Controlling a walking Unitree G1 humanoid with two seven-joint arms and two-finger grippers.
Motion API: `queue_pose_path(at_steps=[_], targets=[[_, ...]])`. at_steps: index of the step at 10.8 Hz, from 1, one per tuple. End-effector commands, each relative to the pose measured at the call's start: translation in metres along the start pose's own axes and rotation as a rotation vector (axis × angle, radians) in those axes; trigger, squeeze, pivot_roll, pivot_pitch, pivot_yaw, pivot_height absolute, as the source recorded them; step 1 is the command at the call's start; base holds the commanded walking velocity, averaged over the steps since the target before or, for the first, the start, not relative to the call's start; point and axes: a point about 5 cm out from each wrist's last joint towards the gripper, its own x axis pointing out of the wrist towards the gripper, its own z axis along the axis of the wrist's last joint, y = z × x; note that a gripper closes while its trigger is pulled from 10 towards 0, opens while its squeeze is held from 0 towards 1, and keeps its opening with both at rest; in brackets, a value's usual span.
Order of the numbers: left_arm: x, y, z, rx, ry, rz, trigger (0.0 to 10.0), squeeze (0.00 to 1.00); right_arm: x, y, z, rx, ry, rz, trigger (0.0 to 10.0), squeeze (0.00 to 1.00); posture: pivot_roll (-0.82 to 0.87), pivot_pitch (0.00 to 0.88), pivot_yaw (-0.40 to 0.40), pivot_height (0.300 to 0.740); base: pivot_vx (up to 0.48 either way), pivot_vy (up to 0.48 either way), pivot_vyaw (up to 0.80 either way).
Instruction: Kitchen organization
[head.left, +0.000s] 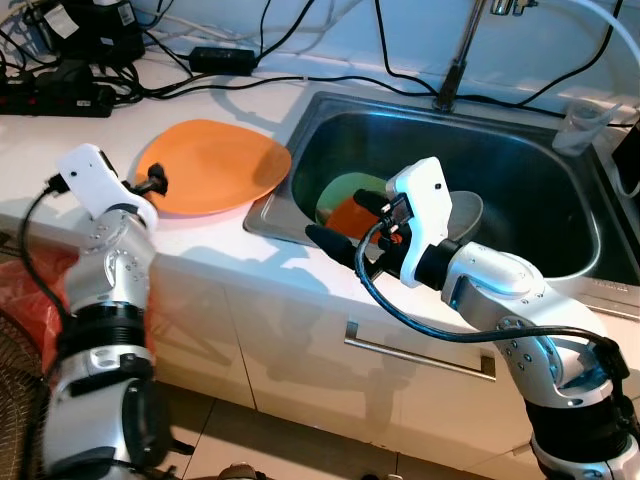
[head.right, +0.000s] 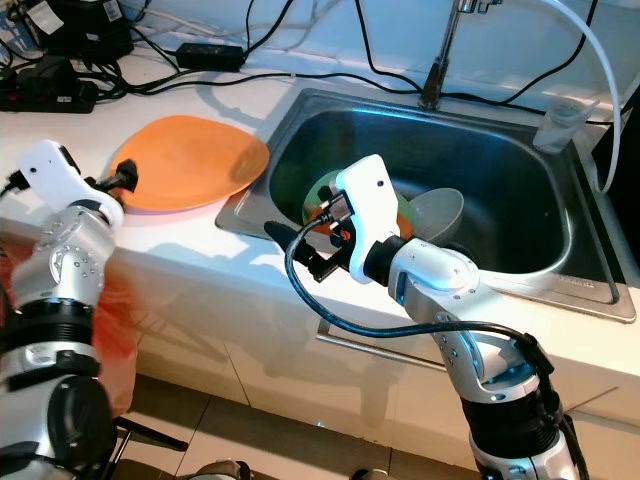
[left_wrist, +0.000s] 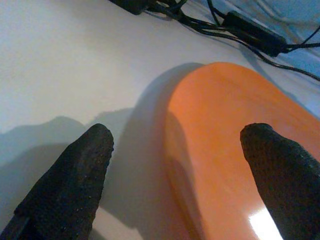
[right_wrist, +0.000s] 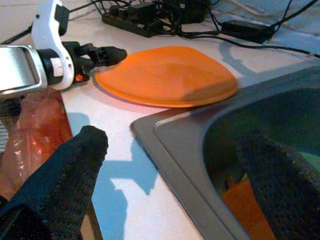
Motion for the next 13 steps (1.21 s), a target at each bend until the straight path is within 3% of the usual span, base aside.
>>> queue_pose_path(at_steps=[1, 4, 5, 6, 8, 9, 11, 12, 13], targets=[[-0.002, 0.007, -0.026, -0.022, 0.108, 0.037, 10.0, 0.00, -0.001, -0.003, 0.004, -0.012, -0.004, -0.002, 10.0, 0.00, 0.04, 0.062, -0.037, 0.740, 0.000, 0.000, 0.00], [-0.001, 0.011, -0.018, 0.000, 0.092, 0.071, 10.0, 0.00, -0.002, -0.003, 0.004, -0.017, 0.000, -0.002, 10.0, 0.00, 0.03, 0.061, -0.036, 0.740, 0.000, 0.000, 0.00], [-0.002, 0.016, -0.008, 0.054, 0.031, 0.111, 10.0, 0.00, -0.003, -0.003, 0.004, -0.017, 0.000, -0.003, 10.0, 0.00, 0.03, 0.060, -0.036, 0.740, 0.000, 0.000, 0.00], [-0.007, 0.012, 0.004, 0.143, -0.062, 0.094, 10.0, 0.00, -0.002, -0.004, 0.004, -0.017, 0.000, -0.004, 10.0, 0.00, 0.04, 0.060, -0.041, 0.740, 0.000, 0.000, 0.00], [-0.014, 0.007, 0.014, 0.191, -0.170, 0.111, 10.0, 0.00, -0.001, -0.005, 0.004, -0.020, 0.000, 0.000, 10.0, 0.00, 0.04, 0.059, -0.045, 0.740, 0.000, 0.000, 0.00], [-0.019, 0.001, 0.019, 0.233, -0.242, 0.106, 10.0, 0.00, -0.001, -0.005, 0.005, -0.022, -0.001, -0.002, 10.0, 0.00, 0.03, 0.059, -0.046, 0.740, 0.000, 0.000, 0.00], [-0.030, -0.029, 0.022, 0.306, -0.332, -0.016, 10.0, 0.00, -0.002, -0.006, 0.005, -0.025, 0.000, -0.007, 10.0, 0.00, 0.03, 0.058, -0.048, 0.740, 0.000, 0.000, 0.00], [-0.037, -0.053, 0.013, 0.319, -0.330, -0.127, 10.0, 0.00, -0.003, -0.007, 0.006, -0.028, -0.001, -0.016, 10.0, 0.00, 0.02, 0.056, -0.050, 0.740, 0.000, 0.000, 0.00], [-0.042, -0.068, 0.004, 0.318, -0.321, -0.199, 10.0, 0.00, -0.002, -0.009, 0.006, -0.028, -0.004, -0.032, 10.0, 0.00, 0.02, 0.054, -0.048, 0.740, 0.000, 0.000, 0.00]])
